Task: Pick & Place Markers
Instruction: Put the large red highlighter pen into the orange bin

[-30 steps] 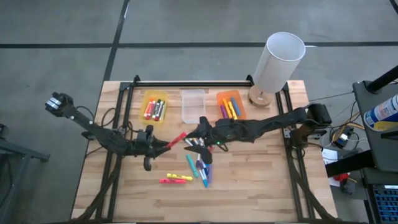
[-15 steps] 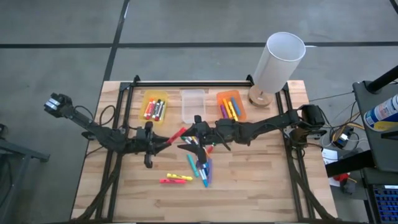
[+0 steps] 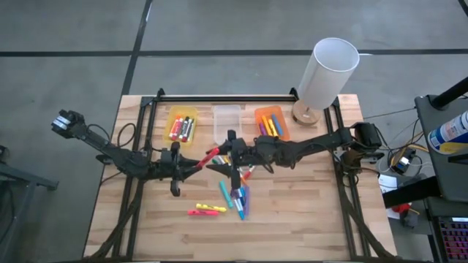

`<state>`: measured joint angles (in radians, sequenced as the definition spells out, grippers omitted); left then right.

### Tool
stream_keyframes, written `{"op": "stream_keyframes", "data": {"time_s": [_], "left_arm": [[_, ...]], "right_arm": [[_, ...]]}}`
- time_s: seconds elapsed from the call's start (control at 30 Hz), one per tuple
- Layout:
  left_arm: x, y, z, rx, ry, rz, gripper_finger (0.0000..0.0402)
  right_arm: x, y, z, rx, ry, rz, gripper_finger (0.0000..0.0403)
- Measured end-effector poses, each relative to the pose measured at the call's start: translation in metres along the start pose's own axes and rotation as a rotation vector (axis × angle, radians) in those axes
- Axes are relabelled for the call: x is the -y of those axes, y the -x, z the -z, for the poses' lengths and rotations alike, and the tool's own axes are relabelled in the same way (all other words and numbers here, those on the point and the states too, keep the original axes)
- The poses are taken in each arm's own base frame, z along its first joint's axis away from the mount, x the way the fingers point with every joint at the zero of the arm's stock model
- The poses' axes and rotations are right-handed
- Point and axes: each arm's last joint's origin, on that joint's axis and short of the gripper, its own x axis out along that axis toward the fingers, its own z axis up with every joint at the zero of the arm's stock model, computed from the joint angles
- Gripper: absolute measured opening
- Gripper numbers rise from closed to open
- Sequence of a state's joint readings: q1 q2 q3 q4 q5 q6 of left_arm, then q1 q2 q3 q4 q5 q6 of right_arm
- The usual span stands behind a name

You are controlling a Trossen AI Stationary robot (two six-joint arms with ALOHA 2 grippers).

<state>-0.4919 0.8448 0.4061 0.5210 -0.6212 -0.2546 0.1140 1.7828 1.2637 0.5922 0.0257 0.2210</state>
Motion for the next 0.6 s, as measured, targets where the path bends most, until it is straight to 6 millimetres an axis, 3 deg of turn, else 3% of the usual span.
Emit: {"op": "stream_keyframes", "data": {"time_s": [0.2,0.6], "left_arm": [[0.0,0.0,-0.0001,0.001,-0.013,0.0,0.0064],[-0.0001,-0.0001,-0.0002,0.001,-0.024,0.002,0.0065]], "right_arm": [[0.0023,-0.0006,-0.0024,0.006,-0.004,0.006,0.0197],[0.005,-0.0016,0.0005,-0.008,-0.005,0.016,0.0095]]}}
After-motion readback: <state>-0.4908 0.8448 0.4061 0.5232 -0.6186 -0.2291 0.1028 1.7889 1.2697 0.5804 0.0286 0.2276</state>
